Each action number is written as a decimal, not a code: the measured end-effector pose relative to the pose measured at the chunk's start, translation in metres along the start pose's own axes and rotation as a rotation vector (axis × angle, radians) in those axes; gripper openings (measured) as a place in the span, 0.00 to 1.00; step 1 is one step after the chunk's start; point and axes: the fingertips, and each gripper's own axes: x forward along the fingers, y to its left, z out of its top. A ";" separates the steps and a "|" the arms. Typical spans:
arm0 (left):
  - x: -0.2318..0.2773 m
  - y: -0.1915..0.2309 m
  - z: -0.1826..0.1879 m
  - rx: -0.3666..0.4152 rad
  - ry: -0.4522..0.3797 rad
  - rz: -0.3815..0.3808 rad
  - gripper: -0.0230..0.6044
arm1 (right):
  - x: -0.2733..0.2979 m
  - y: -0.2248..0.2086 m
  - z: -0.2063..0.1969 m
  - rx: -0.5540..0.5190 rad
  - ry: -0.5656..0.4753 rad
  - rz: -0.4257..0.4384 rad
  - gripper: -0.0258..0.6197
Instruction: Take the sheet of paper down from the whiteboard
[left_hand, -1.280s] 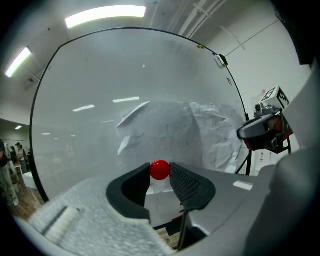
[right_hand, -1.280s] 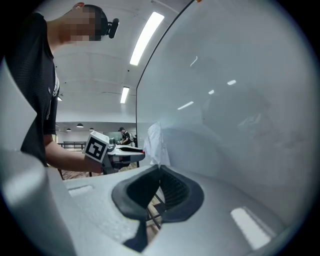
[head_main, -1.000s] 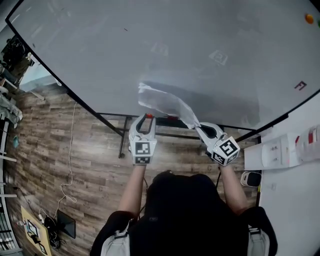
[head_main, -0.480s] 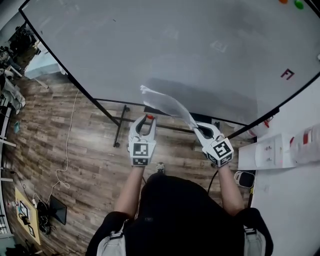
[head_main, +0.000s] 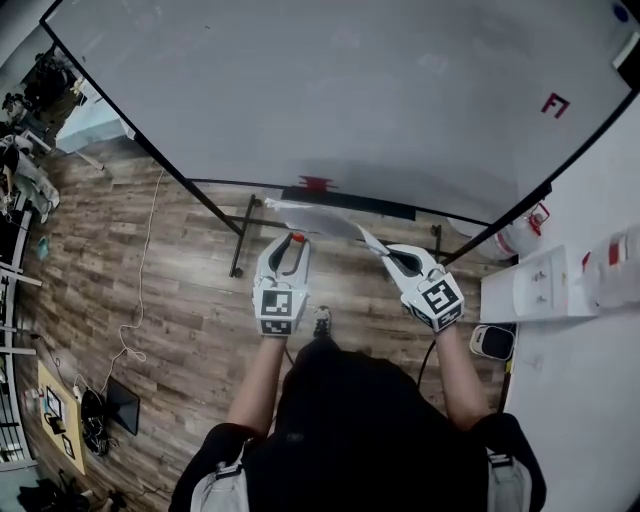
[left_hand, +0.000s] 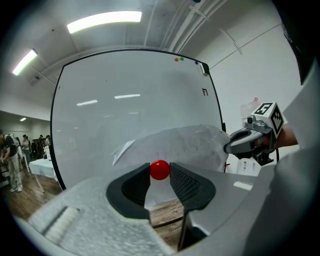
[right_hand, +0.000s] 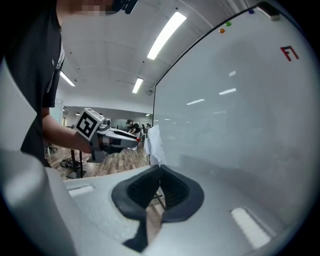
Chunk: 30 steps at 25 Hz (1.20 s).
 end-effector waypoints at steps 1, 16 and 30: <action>-0.004 -0.005 -0.002 -0.001 0.003 0.000 0.25 | -0.005 0.004 -0.002 0.013 -0.008 0.009 0.04; -0.045 -0.037 -0.020 -0.024 0.022 0.018 0.25 | -0.039 0.035 -0.017 0.030 0.005 0.017 0.04; -0.055 -0.028 -0.024 -0.038 0.018 0.033 0.25 | -0.033 0.046 -0.014 0.059 -0.006 0.026 0.04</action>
